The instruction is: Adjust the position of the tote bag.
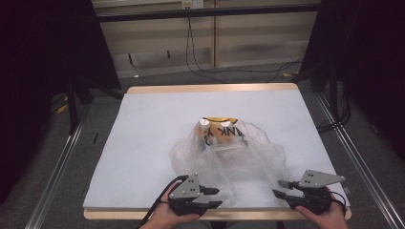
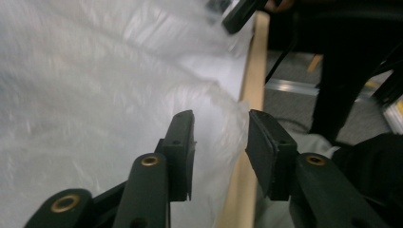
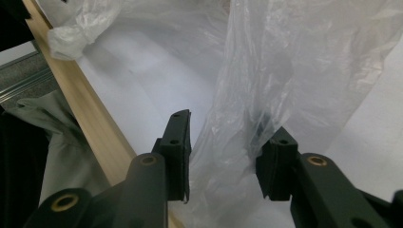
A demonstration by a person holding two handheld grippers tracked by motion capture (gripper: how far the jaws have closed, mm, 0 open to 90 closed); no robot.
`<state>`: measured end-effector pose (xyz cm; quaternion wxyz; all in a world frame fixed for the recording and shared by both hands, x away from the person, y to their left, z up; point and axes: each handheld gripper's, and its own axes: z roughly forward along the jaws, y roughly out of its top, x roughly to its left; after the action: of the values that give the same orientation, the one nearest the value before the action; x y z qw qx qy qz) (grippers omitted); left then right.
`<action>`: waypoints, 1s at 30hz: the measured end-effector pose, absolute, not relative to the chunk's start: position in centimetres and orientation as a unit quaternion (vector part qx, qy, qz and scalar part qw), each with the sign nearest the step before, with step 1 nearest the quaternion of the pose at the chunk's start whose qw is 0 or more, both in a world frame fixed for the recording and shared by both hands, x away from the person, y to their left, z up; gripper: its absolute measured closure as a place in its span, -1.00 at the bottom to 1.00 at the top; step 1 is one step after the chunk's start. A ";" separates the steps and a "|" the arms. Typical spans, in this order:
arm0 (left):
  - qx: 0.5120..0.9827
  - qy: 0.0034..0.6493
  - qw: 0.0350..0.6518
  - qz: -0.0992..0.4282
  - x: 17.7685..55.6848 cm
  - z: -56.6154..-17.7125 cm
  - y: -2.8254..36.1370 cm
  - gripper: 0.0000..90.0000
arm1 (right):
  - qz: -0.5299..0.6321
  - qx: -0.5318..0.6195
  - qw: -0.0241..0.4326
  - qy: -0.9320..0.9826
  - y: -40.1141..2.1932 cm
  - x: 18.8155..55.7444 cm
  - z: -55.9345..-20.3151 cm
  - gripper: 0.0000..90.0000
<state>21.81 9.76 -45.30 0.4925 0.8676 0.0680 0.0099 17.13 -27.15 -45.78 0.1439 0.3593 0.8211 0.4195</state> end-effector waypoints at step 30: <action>0.904 0.053 0.425 -0.013 23.0 -48.4 6.6 0.61 | 0.408 0.343 0.136 0.835 -26.8 17.7 -46.4 0.58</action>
<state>23.02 6.61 -48.44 0.4248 0.9036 0.0532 -0.0132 17.66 -26.84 -46.41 0.1363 0.3432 0.8352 0.4076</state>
